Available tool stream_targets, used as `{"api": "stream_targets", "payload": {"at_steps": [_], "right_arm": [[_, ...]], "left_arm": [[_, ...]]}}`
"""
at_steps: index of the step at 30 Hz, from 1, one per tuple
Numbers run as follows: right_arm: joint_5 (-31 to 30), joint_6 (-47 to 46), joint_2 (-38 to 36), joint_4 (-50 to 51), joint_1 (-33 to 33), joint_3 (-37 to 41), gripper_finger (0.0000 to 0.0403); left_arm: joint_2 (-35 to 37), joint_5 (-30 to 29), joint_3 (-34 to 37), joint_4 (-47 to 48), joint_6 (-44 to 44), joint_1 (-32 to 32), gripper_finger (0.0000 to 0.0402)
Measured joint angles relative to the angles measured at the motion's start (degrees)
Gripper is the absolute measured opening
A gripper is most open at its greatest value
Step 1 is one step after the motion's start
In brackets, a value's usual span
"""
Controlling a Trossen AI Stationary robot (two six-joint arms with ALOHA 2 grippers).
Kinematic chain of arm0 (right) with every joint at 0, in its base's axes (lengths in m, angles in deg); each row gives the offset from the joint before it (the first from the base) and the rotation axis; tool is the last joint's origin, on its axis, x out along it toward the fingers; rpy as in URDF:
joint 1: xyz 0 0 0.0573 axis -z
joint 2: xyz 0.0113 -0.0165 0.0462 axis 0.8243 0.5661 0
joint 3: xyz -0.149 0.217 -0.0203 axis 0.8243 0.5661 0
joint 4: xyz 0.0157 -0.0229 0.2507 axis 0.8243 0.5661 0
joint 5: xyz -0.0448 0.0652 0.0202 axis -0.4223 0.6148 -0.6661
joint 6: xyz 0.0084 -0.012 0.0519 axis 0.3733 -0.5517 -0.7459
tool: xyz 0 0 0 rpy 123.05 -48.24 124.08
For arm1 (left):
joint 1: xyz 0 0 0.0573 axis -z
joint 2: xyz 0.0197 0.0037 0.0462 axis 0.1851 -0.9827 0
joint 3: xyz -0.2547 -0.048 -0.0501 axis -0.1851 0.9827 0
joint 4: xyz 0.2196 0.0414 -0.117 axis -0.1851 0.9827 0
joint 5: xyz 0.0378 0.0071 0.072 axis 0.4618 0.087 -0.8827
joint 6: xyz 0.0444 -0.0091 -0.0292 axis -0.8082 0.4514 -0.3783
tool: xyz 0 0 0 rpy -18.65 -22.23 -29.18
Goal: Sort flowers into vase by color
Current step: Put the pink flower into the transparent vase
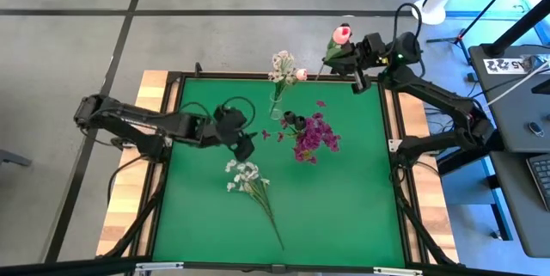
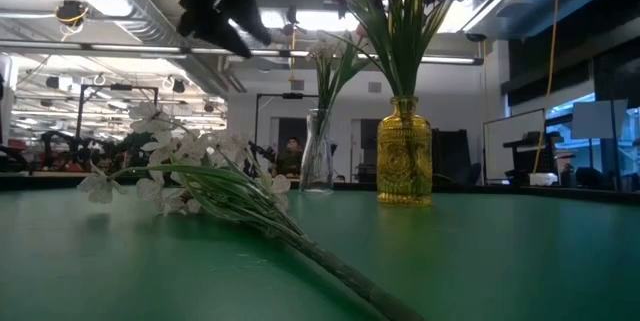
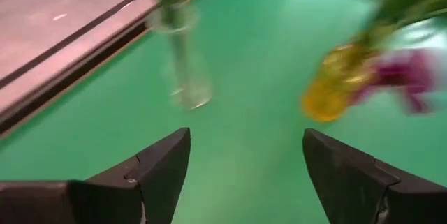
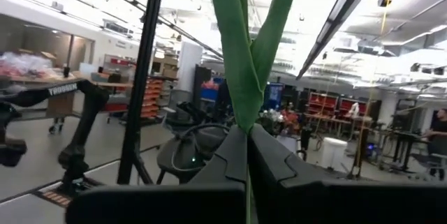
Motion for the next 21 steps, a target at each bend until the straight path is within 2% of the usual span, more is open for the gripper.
{"api": "stream_targets", "payload": {"at_steps": [3,10,17,21], "right_arm": [[0.5,0.0,0.7,-1.8,1.4,0.0,0.0],[1.1,0.2,1.5,-2.7,5.7,-0.1,0.0],[2.9,0.3,6.9,-5.5,7.2,-0.8,0.0],[5.2,-0.2,11.1,-5.5,7.0,-5.0,0.0]], "left_arm": [[1.9,0.1,-1.4,5.1,-0.1,-2.3,0.0273],[7.7,1.0,-1.5,5.6,-4.7,-8.4,0.0273],[8.1,7.7,-1.6,5.6,-9.1,-17.6,0.0273],[8.0,8.2,-1.6,4.9,-9.5,-23.6,0.0273]]}}
